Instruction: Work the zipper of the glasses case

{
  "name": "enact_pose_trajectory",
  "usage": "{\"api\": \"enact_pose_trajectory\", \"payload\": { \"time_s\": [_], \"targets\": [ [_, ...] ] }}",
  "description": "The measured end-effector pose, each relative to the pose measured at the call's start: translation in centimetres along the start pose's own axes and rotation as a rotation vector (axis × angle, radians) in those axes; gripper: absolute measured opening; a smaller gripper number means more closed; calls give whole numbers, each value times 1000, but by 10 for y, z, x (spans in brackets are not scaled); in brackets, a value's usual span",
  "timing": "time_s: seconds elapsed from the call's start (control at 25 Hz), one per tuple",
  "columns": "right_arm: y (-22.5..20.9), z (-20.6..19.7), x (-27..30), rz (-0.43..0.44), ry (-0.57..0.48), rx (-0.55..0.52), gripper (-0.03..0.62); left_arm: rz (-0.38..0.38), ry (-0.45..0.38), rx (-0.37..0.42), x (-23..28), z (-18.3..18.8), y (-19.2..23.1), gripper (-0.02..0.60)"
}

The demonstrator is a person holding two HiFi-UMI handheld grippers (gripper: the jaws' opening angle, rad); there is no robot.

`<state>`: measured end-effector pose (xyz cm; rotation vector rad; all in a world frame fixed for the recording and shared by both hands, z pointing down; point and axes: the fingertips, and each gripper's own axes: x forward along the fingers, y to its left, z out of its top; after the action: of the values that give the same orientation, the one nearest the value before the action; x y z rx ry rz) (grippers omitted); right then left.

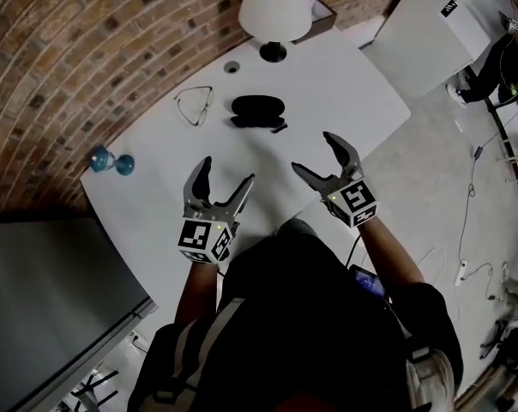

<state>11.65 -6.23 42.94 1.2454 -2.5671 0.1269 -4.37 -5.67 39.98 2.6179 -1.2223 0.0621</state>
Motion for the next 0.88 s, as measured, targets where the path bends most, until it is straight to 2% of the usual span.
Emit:
{"api": "enact_pose_trajectory", "payload": {
  "time_s": [0.24, 0.56, 0.88],
  "targets": [
    [-19, -16, 32, 47, 62, -38, 397, 15, 31, -18, 24, -8, 10, 423],
    [-37, -55, 84, 160, 188, -121, 417, 68, 70, -66, 53, -21, 26, 423],
    [-48, -81, 120, 260, 257, -199, 430, 134, 118, -94, 64, -36, 40, 423]
  ]
}}
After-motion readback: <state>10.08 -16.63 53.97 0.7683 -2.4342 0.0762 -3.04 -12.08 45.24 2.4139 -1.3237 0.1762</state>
